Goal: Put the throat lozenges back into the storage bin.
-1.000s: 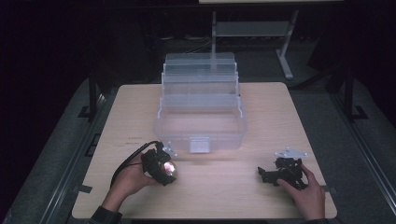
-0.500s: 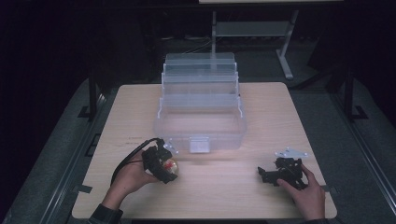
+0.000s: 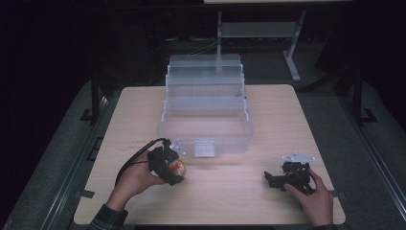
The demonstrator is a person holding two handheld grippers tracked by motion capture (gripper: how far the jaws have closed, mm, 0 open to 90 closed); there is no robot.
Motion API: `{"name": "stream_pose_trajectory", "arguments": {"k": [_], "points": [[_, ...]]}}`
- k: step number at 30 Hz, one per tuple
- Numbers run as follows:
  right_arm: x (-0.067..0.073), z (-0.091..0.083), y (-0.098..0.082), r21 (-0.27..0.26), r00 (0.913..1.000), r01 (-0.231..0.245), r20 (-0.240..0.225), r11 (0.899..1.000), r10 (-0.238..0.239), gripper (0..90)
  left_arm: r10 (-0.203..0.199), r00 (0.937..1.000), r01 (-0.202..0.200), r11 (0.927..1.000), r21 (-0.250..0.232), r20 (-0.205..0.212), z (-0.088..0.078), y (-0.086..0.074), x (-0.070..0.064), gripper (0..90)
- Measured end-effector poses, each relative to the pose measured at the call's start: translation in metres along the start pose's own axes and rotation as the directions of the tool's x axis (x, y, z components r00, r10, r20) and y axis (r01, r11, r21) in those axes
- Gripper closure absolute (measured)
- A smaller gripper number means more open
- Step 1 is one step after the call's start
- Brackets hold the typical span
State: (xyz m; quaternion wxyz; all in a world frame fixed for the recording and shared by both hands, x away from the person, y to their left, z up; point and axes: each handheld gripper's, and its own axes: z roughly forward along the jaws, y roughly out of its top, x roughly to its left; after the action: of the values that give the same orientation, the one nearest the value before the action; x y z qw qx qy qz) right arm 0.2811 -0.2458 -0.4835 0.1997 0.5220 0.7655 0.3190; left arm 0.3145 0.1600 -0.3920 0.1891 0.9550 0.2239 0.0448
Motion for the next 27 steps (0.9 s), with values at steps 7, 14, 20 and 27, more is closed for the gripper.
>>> {"name": "stream_pose_trajectory", "arguments": {"k": [7,14,20,27], "points": [[0.0,0.0,0.0,0.0,1.0,0.0,0.0,1.0,0.0,0.0,0.012,0.9999,-0.012,0.9999,-0.006,-0.001,-0.006,0.006,0.001,19.5],[0.0,0.0,0.0,0.0,1.0,0.0,0.0,1.0,0.0,0.0,0.031,0.9995,-0.031,0.9995,-0.011,-0.005,-0.012,0.015,0.0,19.5],[0.0,0.0,0.0,0.0,1.0,0.0,0.0,1.0,0.0,0.0,0.042,0.9991,-0.042,0.999,-0.015,-0.004,-0.015,0.024,-0.001,19.5],[0.0,0.0,0.0,0.0,1.0,-0.001,0.0,1.0,0.001,0.0,0.052,0.9986,-0.052,0.9985,-0.017,0.0,-0.019,0.033,-0.002,19.5]]}}
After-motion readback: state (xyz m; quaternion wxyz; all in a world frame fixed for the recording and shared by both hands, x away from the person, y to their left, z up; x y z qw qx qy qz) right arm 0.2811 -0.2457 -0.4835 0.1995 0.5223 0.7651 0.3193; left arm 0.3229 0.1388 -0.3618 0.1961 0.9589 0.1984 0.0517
